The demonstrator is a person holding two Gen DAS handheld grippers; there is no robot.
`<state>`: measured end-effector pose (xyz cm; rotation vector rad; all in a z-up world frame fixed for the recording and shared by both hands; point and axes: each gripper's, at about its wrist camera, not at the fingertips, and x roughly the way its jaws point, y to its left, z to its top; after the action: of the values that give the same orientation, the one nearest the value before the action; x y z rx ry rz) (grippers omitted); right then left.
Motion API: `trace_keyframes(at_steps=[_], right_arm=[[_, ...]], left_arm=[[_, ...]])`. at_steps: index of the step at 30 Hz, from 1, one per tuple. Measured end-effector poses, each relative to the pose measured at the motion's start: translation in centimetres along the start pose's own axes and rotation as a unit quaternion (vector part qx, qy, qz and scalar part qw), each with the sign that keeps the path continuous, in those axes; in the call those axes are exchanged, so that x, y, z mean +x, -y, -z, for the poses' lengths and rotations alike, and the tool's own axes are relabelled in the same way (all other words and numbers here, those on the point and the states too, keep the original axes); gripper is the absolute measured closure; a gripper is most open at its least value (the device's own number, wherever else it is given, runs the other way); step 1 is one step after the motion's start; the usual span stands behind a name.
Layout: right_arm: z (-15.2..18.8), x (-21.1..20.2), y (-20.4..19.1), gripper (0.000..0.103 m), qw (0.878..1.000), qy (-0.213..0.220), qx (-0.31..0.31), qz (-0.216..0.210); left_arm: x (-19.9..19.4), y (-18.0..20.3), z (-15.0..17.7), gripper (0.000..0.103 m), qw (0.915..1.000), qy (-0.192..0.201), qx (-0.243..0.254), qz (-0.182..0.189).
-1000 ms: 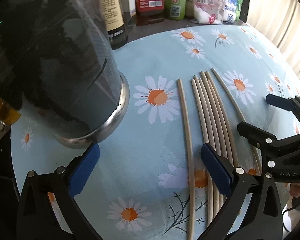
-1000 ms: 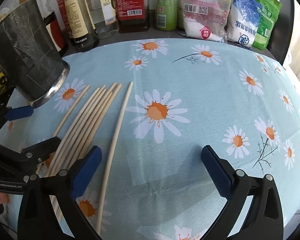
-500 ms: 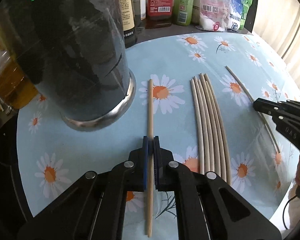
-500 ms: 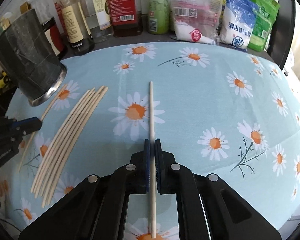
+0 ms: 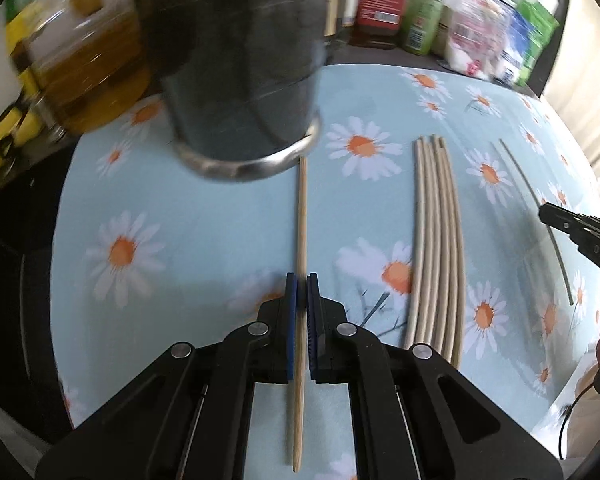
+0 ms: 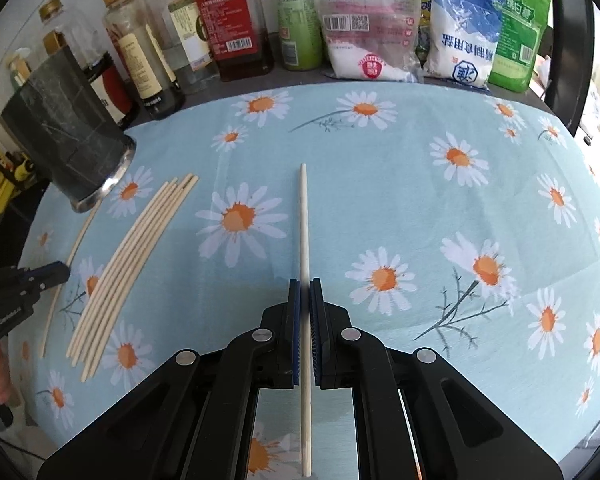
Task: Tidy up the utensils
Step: 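Lift the chopstick with the right gripper over the black holder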
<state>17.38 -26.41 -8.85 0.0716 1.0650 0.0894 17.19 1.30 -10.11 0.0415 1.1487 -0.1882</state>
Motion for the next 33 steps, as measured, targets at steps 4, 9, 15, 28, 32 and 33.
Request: trace_keyframes(at_steps=[4, 9, 15, 28, 32, 33], right_arm=[[-0.4, -0.6, 0.2, 0.098, 1.0, 0.007, -0.016, -0.015], [-1.0, -1.1, -0.1, 0.098, 0.998, 0.015, -0.038, -0.042], [-2.2, -3.4, -1.6, 0.098, 0.991, 0.041, -0.074, -0.102], [-6.1, -8.2, -5.4, 0.098, 0.961, 0.126, -0.144, -0.201], [-7.9, -9.9, -6.5, 0.098, 0.95, 0.152, -0.158, -0.224], [-8.3, -10.4, -6.8, 0.098, 0.947, 0.159, -0.161, -0.226]], left_arm=[[-1.1, -1.3, 1.0, 0.098, 0.9993, 0.004, -0.037, -0.009], [-3.1, -2.1, 2.0, 0.098, 0.9967, 0.017, -0.07, -0.038], [-5.9, -2.5, 2.9, 0.098, 0.9899, 0.037, -0.09, -0.102], [-16.4, -4.2, 3.5, 0.098, 0.9559, 0.125, -0.154, -0.216], [-18.8, -4.4, 2.4, 0.098, 0.9486, 0.151, -0.154, -0.231], [-19.4, -4.5, 2.0, 0.098, 0.9469, 0.159, -0.155, -0.233]])
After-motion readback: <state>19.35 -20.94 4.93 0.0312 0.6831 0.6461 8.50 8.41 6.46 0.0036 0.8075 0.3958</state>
